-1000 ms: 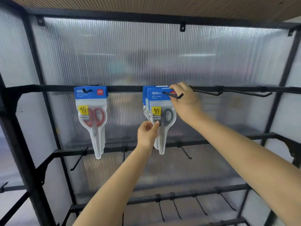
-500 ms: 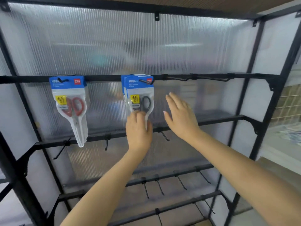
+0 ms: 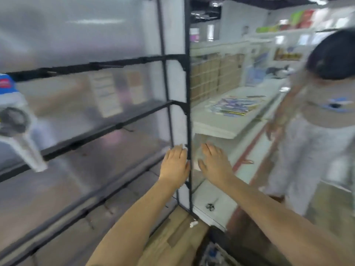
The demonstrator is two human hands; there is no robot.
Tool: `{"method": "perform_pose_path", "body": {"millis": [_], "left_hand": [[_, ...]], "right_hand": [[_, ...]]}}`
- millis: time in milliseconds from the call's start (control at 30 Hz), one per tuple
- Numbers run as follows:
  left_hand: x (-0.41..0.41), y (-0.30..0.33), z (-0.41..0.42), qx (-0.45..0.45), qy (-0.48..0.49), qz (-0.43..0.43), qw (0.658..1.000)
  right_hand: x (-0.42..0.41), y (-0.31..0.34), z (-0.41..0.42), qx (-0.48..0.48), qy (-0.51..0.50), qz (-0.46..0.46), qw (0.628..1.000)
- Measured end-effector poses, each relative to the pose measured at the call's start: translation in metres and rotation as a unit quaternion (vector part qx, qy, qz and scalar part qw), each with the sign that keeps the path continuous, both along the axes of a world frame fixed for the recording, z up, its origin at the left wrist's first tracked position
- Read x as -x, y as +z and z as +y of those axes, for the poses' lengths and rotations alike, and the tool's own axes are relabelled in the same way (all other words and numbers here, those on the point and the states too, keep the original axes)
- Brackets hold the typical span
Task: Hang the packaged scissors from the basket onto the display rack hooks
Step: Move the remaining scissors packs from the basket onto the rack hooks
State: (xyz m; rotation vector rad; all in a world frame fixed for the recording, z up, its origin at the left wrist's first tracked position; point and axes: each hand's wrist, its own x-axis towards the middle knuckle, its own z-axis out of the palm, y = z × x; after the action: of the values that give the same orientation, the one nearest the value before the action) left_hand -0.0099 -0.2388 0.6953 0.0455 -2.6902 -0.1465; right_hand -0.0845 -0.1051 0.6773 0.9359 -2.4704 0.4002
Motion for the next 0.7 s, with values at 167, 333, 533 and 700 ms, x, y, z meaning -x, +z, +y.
{"method": "perform_pose_path", "body": {"millis": [167, 333, 533, 700], "left_hand": [[0.035, -0.044, 0.106, -0.030, -0.121, -0.046, 0.991], [0.039, -0.104, 0.174, -0.053, -0.202, -0.110, 0.972], [0.018, -0.193, 0.192, -0.027, -0.251, -0.200, 0.947], [0.004, -0.304, 0.166, -0.021, -0.245, -0.311, 0.918]], "right_hand": [[0.001, -0.045, 0.119, 0.008, -0.133, -0.016, 0.991], [-0.033, -0.103, 0.202, 0.033, -0.237, -0.059, 0.969], [-0.083, -0.198, 0.229, -0.012, -0.335, -0.130, 0.933], [-0.108, -0.302, 0.220, -0.029, -0.366, -0.207, 0.907]]}}
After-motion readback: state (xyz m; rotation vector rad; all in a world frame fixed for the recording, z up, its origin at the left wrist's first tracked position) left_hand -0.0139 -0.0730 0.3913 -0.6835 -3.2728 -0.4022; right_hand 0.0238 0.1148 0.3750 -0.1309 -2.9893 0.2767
